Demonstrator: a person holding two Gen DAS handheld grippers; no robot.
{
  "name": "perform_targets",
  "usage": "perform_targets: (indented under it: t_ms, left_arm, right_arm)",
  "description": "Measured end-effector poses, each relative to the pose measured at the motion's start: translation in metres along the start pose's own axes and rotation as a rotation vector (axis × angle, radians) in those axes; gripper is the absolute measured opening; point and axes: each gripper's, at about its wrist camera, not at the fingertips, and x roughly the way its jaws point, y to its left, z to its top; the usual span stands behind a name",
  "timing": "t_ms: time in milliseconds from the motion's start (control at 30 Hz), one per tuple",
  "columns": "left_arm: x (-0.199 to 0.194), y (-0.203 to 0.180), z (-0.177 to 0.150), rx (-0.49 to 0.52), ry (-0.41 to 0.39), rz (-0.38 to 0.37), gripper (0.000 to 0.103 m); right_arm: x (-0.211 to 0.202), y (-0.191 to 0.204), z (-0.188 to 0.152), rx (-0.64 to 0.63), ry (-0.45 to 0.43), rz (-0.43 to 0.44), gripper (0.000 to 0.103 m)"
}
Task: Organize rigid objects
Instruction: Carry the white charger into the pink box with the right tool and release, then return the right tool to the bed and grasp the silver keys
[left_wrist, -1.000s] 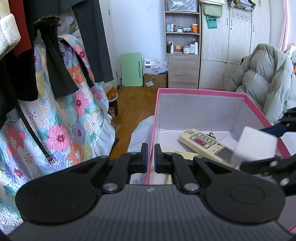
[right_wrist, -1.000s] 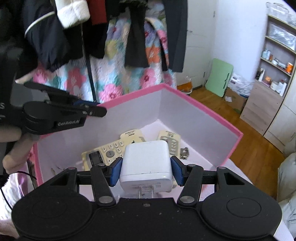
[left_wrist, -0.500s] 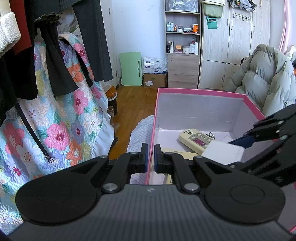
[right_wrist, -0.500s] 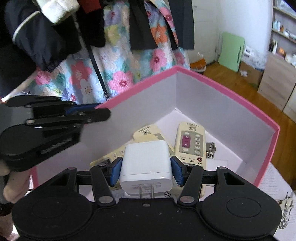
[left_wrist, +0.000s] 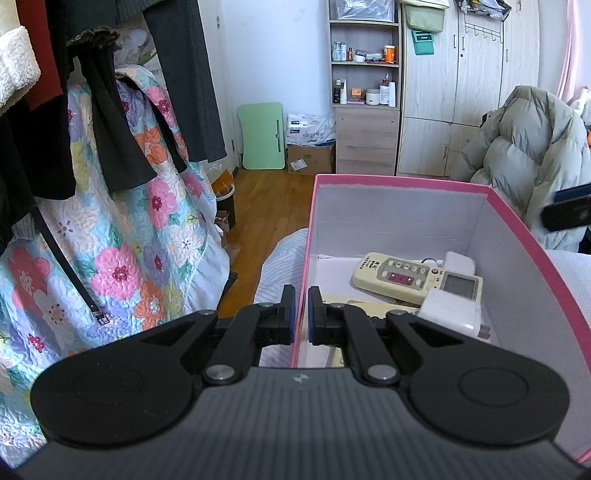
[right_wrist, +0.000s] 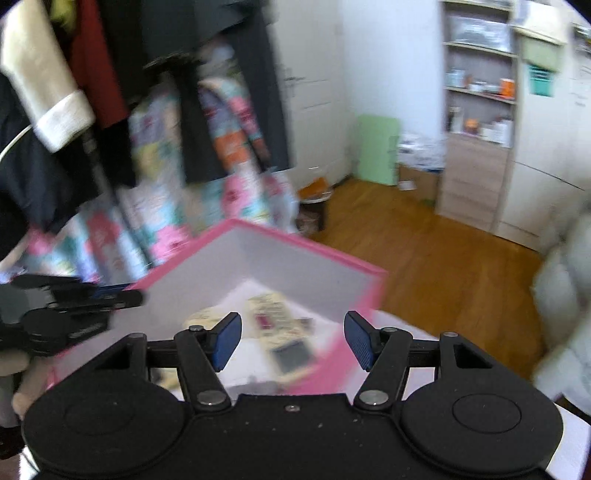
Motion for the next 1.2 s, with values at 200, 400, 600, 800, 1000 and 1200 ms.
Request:
perform_targets:
  t_ms: [200, 400, 600, 800, 1000, 1200]
  left_arm:
    - [0.0, -0.001, 0.0, 0.002, 0.001, 0.002, 0.005]
    - [0.0, -0.002, 0.0, 0.001, 0.003, 0.006, 0.006]
    - [-0.001, 0.0, 0.002, -0.001, 0.008, 0.01, 0.006]
    - [-0.001, -0.001, 0.003, 0.003, 0.01, 0.016, 0.006]
    - [-0.001, -0.001, 0.004, 0.004, 0.01, 0.016, 0.006]
    - [0.0, -0.002, 0.004, 0.003, 0.011, 0.017, 0.006]
  right_arm:
    - [-0.011, -0.068, -0.023, 0.16, 0.005, -0.146, 0.067]
    - [0.013, -0.107, -0.053, 0.27, 0.074, -0.165, 0.067]
    - [0.054, -0.125, -0.076, 0.355, 0.114, -0.187, 0.067]
    - [0.086, -0.132, -0.078, 0.364, 0.057, -0.231, 0.067]
    - [0.101, -0.113, -0.078, 0.168, 0.015, -0.351, 0.041]
    - [0.077, -0.116, -0.082, 0.28, -0.053, -0.271, 0.003]
